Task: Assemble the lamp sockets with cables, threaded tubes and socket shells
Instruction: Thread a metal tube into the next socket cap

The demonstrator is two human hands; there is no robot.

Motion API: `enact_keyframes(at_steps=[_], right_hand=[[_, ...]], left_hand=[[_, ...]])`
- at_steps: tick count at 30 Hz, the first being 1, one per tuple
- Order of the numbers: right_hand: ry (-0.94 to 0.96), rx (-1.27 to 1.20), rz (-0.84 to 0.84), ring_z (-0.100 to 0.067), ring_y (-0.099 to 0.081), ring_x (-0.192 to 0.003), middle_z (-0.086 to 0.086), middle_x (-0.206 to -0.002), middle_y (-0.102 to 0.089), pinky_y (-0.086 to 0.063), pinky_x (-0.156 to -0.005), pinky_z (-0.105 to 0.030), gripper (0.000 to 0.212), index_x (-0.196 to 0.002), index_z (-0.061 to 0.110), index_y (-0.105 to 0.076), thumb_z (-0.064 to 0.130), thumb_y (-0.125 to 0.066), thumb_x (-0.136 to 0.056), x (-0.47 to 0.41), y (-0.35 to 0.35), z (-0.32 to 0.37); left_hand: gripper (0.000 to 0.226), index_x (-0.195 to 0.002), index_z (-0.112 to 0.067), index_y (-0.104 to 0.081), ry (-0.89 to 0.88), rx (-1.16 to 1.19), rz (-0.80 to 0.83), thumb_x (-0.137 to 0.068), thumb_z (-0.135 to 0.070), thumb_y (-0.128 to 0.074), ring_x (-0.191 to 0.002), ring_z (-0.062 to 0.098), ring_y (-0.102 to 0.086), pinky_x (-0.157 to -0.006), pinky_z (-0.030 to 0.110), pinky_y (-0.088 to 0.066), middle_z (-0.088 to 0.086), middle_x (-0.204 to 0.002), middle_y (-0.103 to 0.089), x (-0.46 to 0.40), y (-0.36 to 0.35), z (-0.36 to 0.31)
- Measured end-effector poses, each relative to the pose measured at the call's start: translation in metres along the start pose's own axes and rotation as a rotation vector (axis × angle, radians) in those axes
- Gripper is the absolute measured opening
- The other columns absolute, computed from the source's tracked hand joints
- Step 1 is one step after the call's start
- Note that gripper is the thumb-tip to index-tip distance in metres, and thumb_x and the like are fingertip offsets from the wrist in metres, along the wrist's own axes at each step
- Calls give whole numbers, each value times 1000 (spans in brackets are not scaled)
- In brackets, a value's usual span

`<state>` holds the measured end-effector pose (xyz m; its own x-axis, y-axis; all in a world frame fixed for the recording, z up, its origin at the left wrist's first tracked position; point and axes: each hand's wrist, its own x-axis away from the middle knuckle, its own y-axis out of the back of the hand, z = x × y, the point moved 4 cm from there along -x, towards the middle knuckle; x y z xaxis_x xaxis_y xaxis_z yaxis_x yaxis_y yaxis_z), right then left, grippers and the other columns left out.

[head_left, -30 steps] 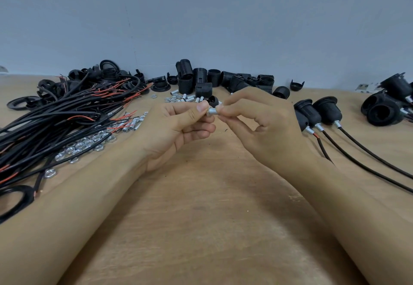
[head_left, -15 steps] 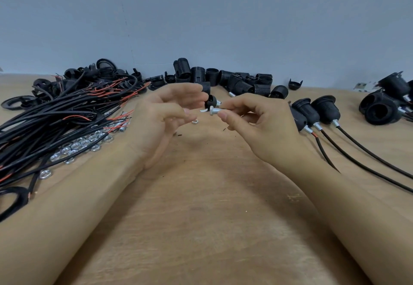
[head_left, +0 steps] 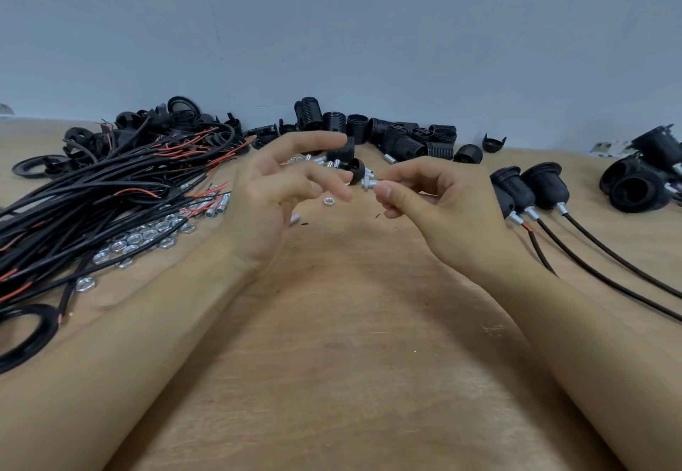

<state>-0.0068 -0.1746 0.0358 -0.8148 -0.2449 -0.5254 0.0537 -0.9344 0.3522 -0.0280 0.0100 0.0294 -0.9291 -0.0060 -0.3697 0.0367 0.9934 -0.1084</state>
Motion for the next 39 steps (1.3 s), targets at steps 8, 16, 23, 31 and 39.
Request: enact_keyframes(at_steps=[8,16,23,31,39], right_hand=[[-15,-17,13,-13,-70,-67,0,-77,-73,-57,-67,-23,7,-91,16,-75,11,-74,-86,0,-1,0],[5,-28,12,-12,-69,-67,2,-75,-72,-56,-66,-22,10,-88,21,-73,10,-73,-86,0,-1,1],[-7,-44,10,-14,-69,-67,-1,-76,-73,-57,-66,-22,11,-87,21,-74,10,-74,-86,0,-2,-2],[-32,0,39,-15,-68,-69,1,-73,-71,-59,-68,-26,7,-93,11,-76,9,-72,-88,0,-2,-6],[-112,30,143,-19,-70,-74,-5,-82,-74,-60,-75,-37,11,-98,9,-76,7,-71,-89,2,-9,-12]], left_hand=[[58,-119,-13,-62,19,-96,97,-63,-2,-50,-112,24,-65,-97,37,-47,8,-97,-77,1,-7,1],[55,-117,-11,-64,27,-123,50,-64,0,-54,-112,27,-65,-95,40,-51,11,-113,-73,1,-5,5],[48,-111,-11,-67,-1,-47,61,-66,-2,-52,-106,28,-67,-95,40,-48,14,-103,-75,1,-3,2],[44,-110,-14,-68,59,-183,136,-70,-3,-57,-102,18,-69,-84,23,-53,5,-105,-75,1,-7,10],[10,-100,-18,-74,-16,-569,93,-91,-17,-69,-66,-2,-63,-62,16,-46,-5,-85,-75,7,-14,18]])
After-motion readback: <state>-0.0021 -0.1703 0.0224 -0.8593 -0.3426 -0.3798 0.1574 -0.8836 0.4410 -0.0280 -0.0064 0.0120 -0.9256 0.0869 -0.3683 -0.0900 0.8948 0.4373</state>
